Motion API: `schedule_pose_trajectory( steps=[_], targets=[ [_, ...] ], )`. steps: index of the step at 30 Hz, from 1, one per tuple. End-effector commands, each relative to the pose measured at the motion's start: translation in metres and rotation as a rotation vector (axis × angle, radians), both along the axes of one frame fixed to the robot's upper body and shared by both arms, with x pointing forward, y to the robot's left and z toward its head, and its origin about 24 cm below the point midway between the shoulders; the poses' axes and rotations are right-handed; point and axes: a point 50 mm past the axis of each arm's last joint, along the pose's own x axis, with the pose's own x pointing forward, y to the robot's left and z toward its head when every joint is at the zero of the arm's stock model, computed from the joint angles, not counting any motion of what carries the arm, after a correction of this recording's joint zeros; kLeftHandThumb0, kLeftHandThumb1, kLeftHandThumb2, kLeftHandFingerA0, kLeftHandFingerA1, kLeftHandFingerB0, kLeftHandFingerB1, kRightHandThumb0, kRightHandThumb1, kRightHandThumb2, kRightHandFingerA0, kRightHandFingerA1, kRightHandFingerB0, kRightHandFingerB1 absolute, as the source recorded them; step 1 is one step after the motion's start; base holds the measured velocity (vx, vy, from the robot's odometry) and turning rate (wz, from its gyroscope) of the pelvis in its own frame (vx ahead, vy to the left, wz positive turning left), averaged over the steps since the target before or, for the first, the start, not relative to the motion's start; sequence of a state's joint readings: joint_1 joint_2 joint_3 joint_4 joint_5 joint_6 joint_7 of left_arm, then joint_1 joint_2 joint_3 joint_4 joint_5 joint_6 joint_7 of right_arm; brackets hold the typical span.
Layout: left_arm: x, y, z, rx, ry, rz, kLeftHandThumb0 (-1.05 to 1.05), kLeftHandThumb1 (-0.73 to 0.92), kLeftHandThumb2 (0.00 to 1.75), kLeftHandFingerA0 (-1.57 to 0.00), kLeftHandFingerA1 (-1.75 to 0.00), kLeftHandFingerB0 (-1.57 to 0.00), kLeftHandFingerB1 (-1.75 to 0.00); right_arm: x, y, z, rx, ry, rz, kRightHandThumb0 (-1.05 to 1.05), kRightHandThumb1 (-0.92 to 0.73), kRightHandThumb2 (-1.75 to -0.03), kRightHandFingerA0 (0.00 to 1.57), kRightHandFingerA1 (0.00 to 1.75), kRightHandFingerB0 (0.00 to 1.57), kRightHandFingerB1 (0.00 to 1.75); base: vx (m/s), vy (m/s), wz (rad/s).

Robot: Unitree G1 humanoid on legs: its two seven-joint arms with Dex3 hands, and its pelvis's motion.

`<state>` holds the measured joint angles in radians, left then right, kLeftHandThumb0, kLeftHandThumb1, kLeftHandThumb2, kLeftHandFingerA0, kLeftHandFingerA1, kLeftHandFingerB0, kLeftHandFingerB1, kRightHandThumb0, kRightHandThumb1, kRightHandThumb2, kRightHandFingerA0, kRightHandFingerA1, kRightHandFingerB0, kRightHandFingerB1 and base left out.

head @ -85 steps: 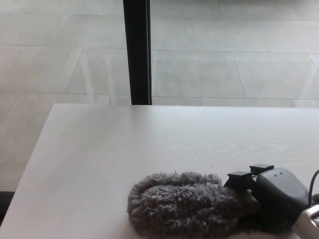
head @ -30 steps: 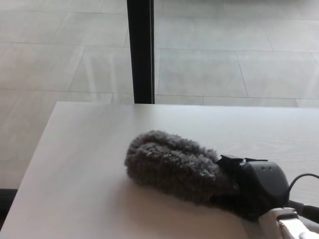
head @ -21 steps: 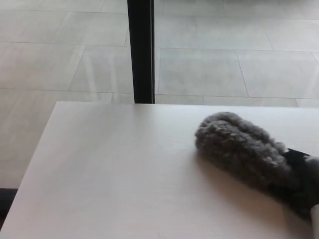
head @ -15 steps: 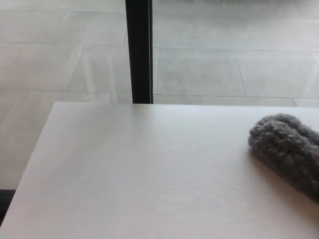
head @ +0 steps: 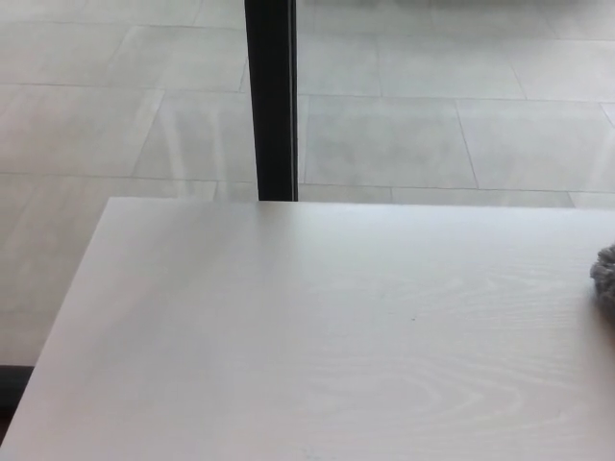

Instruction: The robot uses its right hand to pick up the duster kept in the middle of the desk and use it to wipe the desk by swiping its surface twice

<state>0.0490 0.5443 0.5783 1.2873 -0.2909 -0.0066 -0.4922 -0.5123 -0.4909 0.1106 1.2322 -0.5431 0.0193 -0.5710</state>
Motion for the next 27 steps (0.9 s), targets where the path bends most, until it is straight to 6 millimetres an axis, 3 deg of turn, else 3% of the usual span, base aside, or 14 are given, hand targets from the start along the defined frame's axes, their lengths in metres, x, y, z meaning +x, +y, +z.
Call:
schedule_pose_trajectory(
  steps=[1,2,3,4,6,8,9,10,11,13,18,23,27],
  targets=[
    [0.001,0.003,0.003,-0.006,0.002,0.003,-0.38,0.85,0.72,-0.41,-0.56,-0.39,-0.45,-0.006,0.011,-0.02,0.027,0.121,0.01,-0.32,-0.61,-0.58,0.79,1.61,0.78,0.59,0.0,0.0,0.0],
    [0.001,0.003,0.003,-0.005,0.002,0.016,-0.36,0.8,0.77,-0.41,-0.57,-0.41,-0.46,0.001,0.022,-0.021,0.005,0.124,0.046,-0.42,-0.44,-0.69,0.93,1.43,0.74,0.69,0.0,0.0,0.0],
    [0.0,0.003,0.003,-0.006,0.001,0.019,-0.36,0.8,0.77,-0.41,-0.57,-0.41,-0.46,0.003,0.026,-0.022,-0.003,0.124,0.06,-0.42,-0.44,-0.69,0.93,1.43,0.74,0.69,0.0,0.0,0.0],
    [0.0,0.003,0.003,-0.001,0.007,0.011,-0.37,0.8,0.76,-0.42,-0.56,-0.41,-0.46,0.005,0.033,-0.022,-0.028,0.087,0.097,-0.28,-0.53,-0.58,0.82,1.59,0.8,0.8,0.0,0.0,0.0],
    [0.0,0.004,0.003,0.004,0.008,0.01,-0.39,0.86,0.72,-0.42,-0.53,-0.4,-0.44,0.011,0.042,-0.022,-0.028,0.104,0.13,-0.29,-0.59,-0.57,0.79,1.63,0.78,0.87,0.0,0.0,0.0],
    [0.0,0.004,0.003,0.01,0.005,0.004,-0.41,0.87,0.67,-0.43,-0.55,-0.42,-0.44,0.025,0.065,-0.022,-0.03,0.096,0.208,-0.39,-0.51,-0.65,0.89,1.54,0.88,0.93,0.0,0.0,0.0],
    [0.0,0.004,0.004,0.011,0.006,0.003,-0.42,0.87,0.68,-0.44,-0.55,-0.43,-0.44,0.028,0.072,-0.022,-0.011,0.085,0.239,-0.27,-0.58,-0.59,0.81,1.61,0.86,0.81,0.0,0.0,0.0],
    [0.0,0.004,0.004,0.011,0.006,0.006,-0.4,0.84,0.7,-0.45,-0.57,-0.44,-0.45,0.031,0.081,-0.023,0.011,0.065,0.269,-0.29,-0.56,-0.57,0.87,1.5,0.86,0.62,0.0,0.0,0.0],
    [0.001,0.004,0.004,0.007,0.002,0.009,-0.4,0.85,0.7,-0.44,-0.57,-0.44,-0.46,0.035,0.09,-0.024,0.043,0.058,0.301,-0.3,-0.53,-0.59,0.9,1.48,0.83,0.58,0.0,0.0,0.0],
    [0.001,0.004,0.004,0.006,0.001,0.01,-0.4,0.85,0.7,-0.44,-0.57,-0.44,-0.46,0.036,0.093,-0.024,0.054,0.058,0.311,-0.3,-0.53,-0.59,0.9,1.48,0.83,0.58,0.0,0.0,0.0],
    [0.002,0.003,0.003,0.009,0.006,-0.004,-0.39,0.87,0.7,-0.44,-0.55,-0.43,-0.45,0.041,0.162,-0.03,0.092,-0.017,0.602,-0.26,-0.54,-0.6,0.92,1.53,0.86,0.64,0.0,0.0,0.0],
    [0.003,0.003,0.003,0.002,-0.003,0.004,-0.42,0.87,0.68,-0.44,-0.56,-0.42,-0.44,0.033,0.195,-0.034,0.118,-0.013,0.751,-0.28,-0.55,-0.6,0.9,1.54,0.82,0.65,0.0,0.0,0.0],
    [0.005,0.006,0.006,0.025,-0.002,-0.006,-0.42,0.87,0.69,-0.45,-0.56,-0.44,-0.45,0.016,0.235,-0.036,0.182,-0.026,0.928,-0.27,-0.53,-0.58,0.92,1.6,0.81,0.62,0.0,0.0,0.0]
  ],
)
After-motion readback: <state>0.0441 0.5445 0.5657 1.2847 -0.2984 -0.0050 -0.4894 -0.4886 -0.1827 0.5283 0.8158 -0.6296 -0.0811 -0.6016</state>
